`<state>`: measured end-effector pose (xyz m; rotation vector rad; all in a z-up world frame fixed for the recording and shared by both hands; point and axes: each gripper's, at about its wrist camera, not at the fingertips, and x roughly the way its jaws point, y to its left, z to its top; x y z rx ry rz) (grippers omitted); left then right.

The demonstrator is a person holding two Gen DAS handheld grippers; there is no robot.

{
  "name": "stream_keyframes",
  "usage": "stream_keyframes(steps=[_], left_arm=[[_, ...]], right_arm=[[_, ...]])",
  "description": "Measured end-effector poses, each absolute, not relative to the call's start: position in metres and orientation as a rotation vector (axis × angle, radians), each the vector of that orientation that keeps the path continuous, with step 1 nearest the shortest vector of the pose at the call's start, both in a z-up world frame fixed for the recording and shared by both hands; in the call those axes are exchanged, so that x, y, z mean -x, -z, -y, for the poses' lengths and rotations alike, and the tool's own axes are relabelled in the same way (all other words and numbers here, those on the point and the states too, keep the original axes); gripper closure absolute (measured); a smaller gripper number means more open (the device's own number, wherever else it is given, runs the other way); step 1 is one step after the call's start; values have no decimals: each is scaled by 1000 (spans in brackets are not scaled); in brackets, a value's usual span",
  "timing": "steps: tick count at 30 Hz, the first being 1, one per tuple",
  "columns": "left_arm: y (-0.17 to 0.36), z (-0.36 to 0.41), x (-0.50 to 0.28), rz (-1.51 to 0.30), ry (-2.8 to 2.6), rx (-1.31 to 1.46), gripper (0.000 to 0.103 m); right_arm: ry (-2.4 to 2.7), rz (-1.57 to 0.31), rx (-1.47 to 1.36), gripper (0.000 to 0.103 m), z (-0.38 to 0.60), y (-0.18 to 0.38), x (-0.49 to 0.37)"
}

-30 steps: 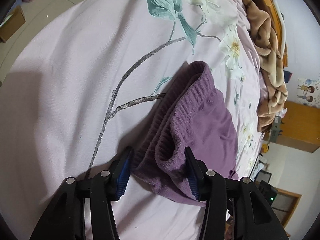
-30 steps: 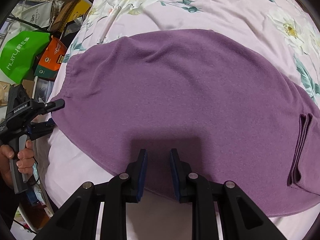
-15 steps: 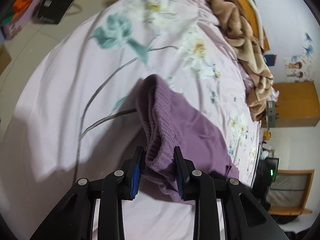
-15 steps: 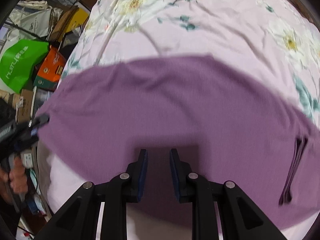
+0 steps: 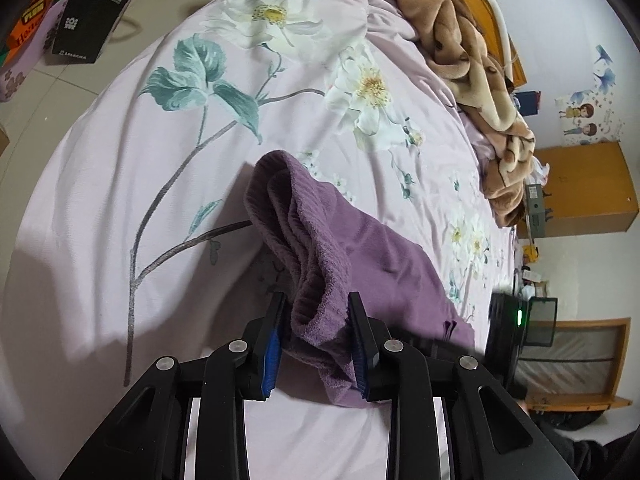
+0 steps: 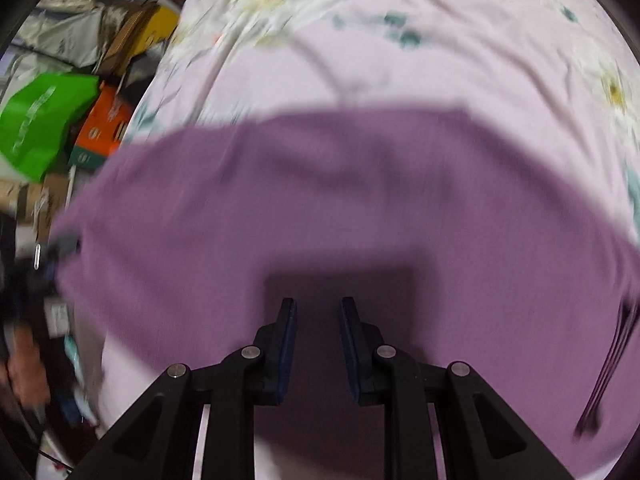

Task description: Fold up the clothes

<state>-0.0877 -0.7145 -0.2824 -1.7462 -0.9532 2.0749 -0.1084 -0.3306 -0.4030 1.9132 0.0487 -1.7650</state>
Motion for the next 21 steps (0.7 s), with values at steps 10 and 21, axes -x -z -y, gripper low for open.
stream_keyframes(steps=[10,21], left_arm=[[246,687,93,873,-2075,1641,73],[196,591,104,673,-2009,1497,93]], right_arm=[[1765,14,-1927,80,306,388,77],[1910,142,-1911,80,247,361,103]])
